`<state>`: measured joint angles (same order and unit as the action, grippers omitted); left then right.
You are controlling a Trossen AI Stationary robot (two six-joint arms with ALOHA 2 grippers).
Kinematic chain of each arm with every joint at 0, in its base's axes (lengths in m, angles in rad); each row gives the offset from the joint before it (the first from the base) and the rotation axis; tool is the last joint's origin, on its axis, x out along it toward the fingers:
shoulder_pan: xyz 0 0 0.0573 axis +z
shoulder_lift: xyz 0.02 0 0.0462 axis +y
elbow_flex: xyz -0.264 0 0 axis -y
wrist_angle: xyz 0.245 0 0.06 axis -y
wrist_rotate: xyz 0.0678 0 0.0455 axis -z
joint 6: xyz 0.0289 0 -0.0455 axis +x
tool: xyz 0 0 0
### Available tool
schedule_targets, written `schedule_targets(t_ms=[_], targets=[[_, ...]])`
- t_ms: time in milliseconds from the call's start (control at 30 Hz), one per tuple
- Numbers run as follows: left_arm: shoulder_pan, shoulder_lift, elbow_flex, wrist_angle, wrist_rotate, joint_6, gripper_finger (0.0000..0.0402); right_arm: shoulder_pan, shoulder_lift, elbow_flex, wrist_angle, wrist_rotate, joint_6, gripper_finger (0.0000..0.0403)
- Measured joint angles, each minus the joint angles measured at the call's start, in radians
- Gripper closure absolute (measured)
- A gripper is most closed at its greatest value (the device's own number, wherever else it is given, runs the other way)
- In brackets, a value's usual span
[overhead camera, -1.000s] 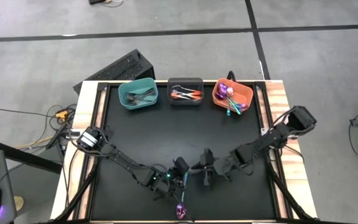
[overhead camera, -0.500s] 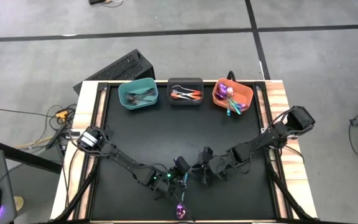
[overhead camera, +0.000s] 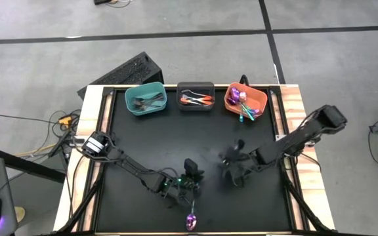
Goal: Sort silverware by color (type)
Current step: Put the blue spoon into the orange bin
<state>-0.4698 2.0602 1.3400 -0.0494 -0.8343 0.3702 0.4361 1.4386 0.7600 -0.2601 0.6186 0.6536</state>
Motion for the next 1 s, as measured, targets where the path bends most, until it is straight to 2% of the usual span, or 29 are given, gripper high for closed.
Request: schedule_targets(t_ms=[200, 300, 400, 500, 600, 733, 833, 1000], targets=[[0.033, 0.000, 0.000, -0.010, 0.000, -0.219, 0.0217, -0.072, -0.178, 0.000, -0.495, 0.187, 0.134, 0.0393], [0.048, 0.000, 0.000, -0.031, 0.000, -0.330, 0.0197, -0.157, -0.256, 0.000, -0.660, 0.195, 0.141, 0.0393], [0.060, 0.001, 0.000, -0.027, 0.000, -0.391, 0.0188, -0.285, -0.308, 0.000, -0.735, 0.196, 0.065, 0.0393], [0.070, 0.001, 0.000, -0.015, 0.001, -0.410, 0.0186, -0.434, -0.328, 0.000, -0.737, 0.195, -0.068, 0.0393], [0.077, 0.002, 0.000, 0.001, 0.000, -0.413, 0.0186, -0.581, -0.327, 0.000, -0.669, 0.182, -0.285, 0.0393], [0.082, 0.002, 0.000, -0.004, 0.001, -0.434, 0.0186, -0.773, -0.319, 0.000, -0.499, -0.001, -0.546, 0.0387], [0.082, 0.002, 0.000, -0.017, 0.003, -0.471, 0.0186, -0.900, -0.319, -0.001, -0.396, -0.115, -0.623, 0.0367], [0.078, 0.002, 0.000, -0.065, 0.032, -0.555, 0.0186, -1.031, -0.323, -0.001, -0.350, -0.180, -0.662, 0.0306]])
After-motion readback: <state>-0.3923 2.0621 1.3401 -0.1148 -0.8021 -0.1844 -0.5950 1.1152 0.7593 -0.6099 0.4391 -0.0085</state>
